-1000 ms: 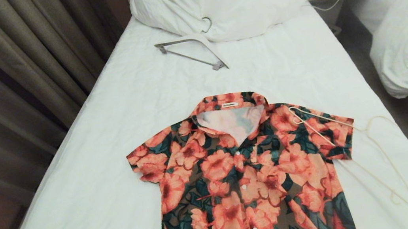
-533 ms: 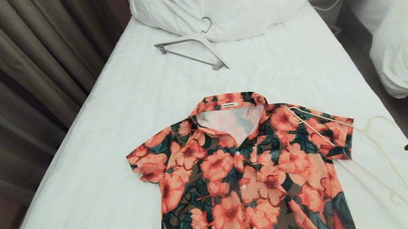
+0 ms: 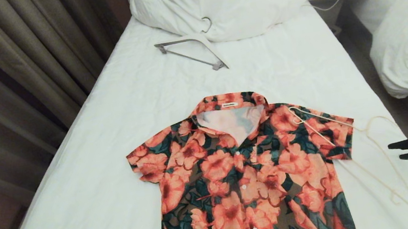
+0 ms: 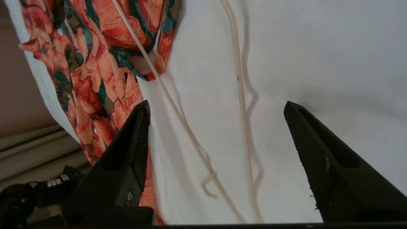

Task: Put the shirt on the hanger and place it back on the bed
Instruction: Lift the shirt and hanger

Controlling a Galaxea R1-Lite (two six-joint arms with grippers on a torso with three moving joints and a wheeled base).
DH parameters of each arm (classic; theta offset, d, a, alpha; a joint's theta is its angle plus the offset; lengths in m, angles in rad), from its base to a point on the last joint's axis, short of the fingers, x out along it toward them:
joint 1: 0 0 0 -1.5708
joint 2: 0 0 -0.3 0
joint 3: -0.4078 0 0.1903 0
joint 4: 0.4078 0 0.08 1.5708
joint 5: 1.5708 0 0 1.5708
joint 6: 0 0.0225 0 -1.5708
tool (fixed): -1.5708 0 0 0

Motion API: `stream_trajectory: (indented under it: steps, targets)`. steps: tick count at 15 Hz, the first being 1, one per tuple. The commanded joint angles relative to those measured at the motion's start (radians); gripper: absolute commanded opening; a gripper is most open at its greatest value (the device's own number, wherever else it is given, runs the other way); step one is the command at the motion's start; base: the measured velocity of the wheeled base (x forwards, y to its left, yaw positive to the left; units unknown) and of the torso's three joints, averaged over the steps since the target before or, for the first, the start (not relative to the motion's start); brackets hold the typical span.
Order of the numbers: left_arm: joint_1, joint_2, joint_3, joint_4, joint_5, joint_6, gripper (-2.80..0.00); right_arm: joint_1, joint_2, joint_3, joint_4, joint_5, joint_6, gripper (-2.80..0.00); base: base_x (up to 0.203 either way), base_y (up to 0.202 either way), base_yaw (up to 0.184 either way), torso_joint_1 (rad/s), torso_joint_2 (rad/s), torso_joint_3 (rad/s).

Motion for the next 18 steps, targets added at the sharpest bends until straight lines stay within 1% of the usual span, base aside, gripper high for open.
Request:
stream_trajectory:
  steps: [1, 3, 4, 7, 8, 10, 12, 16, 18]
  targets:
    - [0.001, 0.0, 0.001, 0.0, 0.0, 0.0, -2.8, 0.002, 0.055, -0.017, 0.002, 0.058, -0.016, 0.0, 0.0, 0.0, 0.0, 0.0, 0.0, 0.0]
    - [0.001, 0.0, 0.002, 0.0, 0.0, -0.001, -2.8, 0.002, 0.11, -0.032, -0.001, 0.206, -0.053, 0.0, 0.0, 0.0, 0.0, 0.0, 0.0, 0.0]
    - [0.001, 0.0, 0.002, 0.0, 0.0, -0.001, -2.8, 0.004, 0.137, -0.043, -0.001, 0.257, -0.08, 0.0, 0.0, 0.0, 0.0, 0.0, 0.0, 0.0]
    - [0.001, 0.0, 0.001, 0.0, 0.0, -0.001, -2.8, 0.021, 0.193, -0.083, -0.002, 0.335, -0.134, 0.0, 0.0, 0.0, 0.0, 0.0, 0.0, 0.0]
    - [0.001, 0.0, 0.002, 0.0, 0.0, -0.001, -2.8, 0.025, 0.203, -0.095, 0.0, 0.344, -0.166, 0.0, 0.0, 0.0, 0.0, 0.0, 0.0, 0.0]
    - [0.001, 0.0, 0.002, 0.0, 0.0, -0.001, -2.8, 0.037, 0.167, -0.077, 0.01, 0.374, -0.193, 0.0, 0.0, 0.0, 0.0, 0.0, 0.0, 0.0]
    - [0.001, 0.0, 0.002, 0.0, 0.0, 0.0, -2.8, 0.062, 0.171, -0.077, 0.006, 0.393, -0.198, 0.0, 0.0, 0.0, 0.0, 0.0, 0.0, 0.0]
    - [0.001, 0.0, 0.002, 0.0, 0.0, 0.0, -2.8, 0.114, 0.18, -0.076, 0.006, 0.393, -0.2, 0.0, 0.0, 0.0, 0.0, 0.0, 0.0, 0.0]
    - [0.001, 0.0, 0.002, 0.0, 0.0, -0.001, -2.8, 0.124, 0.185, -0.079, 0.003, 0.391, -0.203, 0.0, 0.0, 0.0, 0.0, 0.0, 0.0, 0.0]
